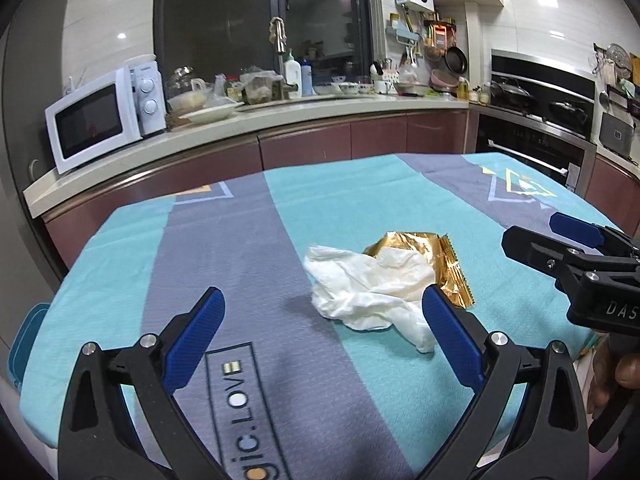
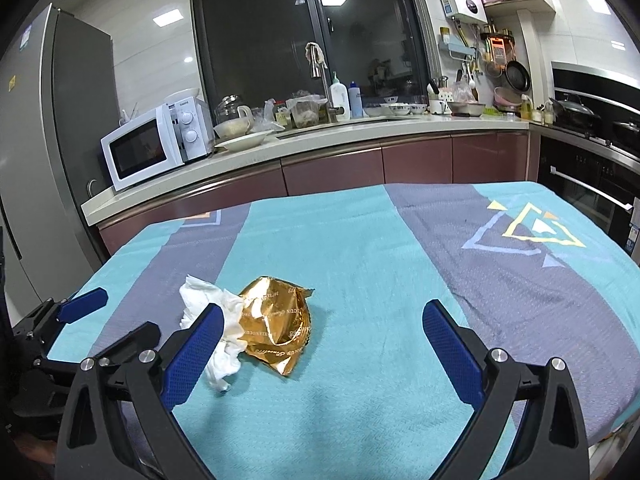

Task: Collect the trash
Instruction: 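Move both grippers toward the white tissue and gold wrapper, then grasp the white tissue with the left gripper while the right gripper grasps the gold wrapper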

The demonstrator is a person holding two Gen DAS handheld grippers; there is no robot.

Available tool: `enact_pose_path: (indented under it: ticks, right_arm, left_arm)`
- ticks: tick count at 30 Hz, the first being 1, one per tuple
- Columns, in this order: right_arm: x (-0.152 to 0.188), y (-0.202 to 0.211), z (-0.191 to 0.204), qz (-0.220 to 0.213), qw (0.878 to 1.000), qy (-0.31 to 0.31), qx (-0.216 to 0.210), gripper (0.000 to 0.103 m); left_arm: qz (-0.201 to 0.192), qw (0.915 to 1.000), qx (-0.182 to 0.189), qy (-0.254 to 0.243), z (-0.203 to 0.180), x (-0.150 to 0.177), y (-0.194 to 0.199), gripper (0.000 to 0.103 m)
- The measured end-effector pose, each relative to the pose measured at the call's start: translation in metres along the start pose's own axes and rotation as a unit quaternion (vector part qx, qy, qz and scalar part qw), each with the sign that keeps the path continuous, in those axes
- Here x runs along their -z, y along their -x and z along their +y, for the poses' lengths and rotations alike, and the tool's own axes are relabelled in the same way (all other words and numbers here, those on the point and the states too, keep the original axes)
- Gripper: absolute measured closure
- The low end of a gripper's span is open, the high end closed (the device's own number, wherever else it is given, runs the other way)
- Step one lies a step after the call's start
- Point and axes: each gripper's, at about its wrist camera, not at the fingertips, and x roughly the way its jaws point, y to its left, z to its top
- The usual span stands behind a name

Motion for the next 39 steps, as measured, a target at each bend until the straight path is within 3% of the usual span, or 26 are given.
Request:
enact_pose_path:
  ticks: [12,22,24,29,33,39]
  right_arm:
    - [0.000,-0.024,-0.013,0.022,1.000,-0.011,0.001,0.007]
    - [0.000,-0.037,-0.017,0.034,0.999,-0.015,0.000,0.007]
    - [0.000,-0.039,-0.016,0.036,0.999,-0.015,-0.001,0.007]
    - [0.000,-0.043,-0.015,0.039,0.999,-0.014,-0.003,0.007]
    - [-0.001,-0.047,-0.012,0.044,0.999,-0.010,-0.008,0.007]
    - [-0.002,-0.055,-0.003,0.055,0.998,-0.003,-0.027,0.007]
  left_arm:
    - [0.046,0.9987,0.020,0.004,-0.011,-0.004,-0.054,0.006]
    - [0.089,0.9937,0.051,0.043,-0.001,-0.005,-0.088,0.008]
    - [0.095,0.9932,0.054,0.042,0.000,-0.005,-0.092,0.022]
    - [0.107,0.9914,0.063,0.041,0.003,-0.002,-0.099,0.041]
    - [0.104,0.9913,0.067,0.045,0.006,-0.001,-0.104,0.070]
    - [0.093,0.9909,0.075,0.062,0.012,0.003,-0.097,0.082]
